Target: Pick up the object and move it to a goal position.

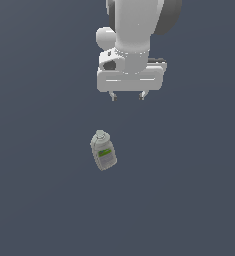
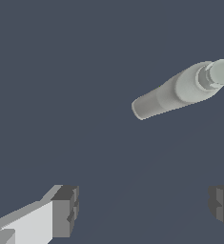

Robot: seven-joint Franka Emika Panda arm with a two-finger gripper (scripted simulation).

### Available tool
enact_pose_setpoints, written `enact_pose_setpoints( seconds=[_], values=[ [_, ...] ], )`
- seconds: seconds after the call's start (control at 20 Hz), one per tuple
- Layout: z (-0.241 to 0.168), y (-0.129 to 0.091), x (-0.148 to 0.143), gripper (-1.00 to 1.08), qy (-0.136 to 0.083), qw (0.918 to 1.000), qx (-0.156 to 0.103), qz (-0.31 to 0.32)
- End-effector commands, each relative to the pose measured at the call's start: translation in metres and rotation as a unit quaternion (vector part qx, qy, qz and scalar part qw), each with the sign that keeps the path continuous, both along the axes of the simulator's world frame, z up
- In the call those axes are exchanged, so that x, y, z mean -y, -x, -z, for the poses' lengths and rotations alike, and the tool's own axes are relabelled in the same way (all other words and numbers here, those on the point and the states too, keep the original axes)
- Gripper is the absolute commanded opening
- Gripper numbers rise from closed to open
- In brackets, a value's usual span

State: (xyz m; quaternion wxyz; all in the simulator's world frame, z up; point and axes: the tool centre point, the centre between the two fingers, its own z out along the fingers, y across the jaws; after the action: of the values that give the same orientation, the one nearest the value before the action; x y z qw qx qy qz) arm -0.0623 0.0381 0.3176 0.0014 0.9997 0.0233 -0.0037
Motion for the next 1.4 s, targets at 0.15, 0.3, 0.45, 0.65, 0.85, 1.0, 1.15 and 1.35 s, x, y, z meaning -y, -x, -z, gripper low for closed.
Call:
enact_pose_setpoints(
  seconds=[0.15, 0.3, 0.45, 0.65, 0.85, 1.0, 1.15, 1.35],
  values=[
    [-0.004, -0.001, -0.006, 1.00, -0.001, 1.0000, 0.005, -0.006],
    [-0.003, -0.002, -0.005, 1.00, -0.001, 1.0000, 0.004, 0.000],
    [-0.003, -0.005, -0.004, 1.00, -0.001, 0.9999, 0.005, 0.013],
    [-0.002, -0.010, 0.001, 1.00, -0.002, 0.9992, 0.004, 0.040],
    [0.000, -0.018, 0.007, 1.00, -0.004, 0.9969, 0.004, 0.079],
    [0.003, -0.025, 0.013, 1.00, -0.005, 0.9932, 0.004, 0.116],
    [0.005, -0.033, 0.020, 1.00, -0.005, 0.9872, 0.003, 0.159],
    [0.009, -0.044, 0.031, 1.00, -0.006, 0.9755, 0.003, 0.220]
  ],
)
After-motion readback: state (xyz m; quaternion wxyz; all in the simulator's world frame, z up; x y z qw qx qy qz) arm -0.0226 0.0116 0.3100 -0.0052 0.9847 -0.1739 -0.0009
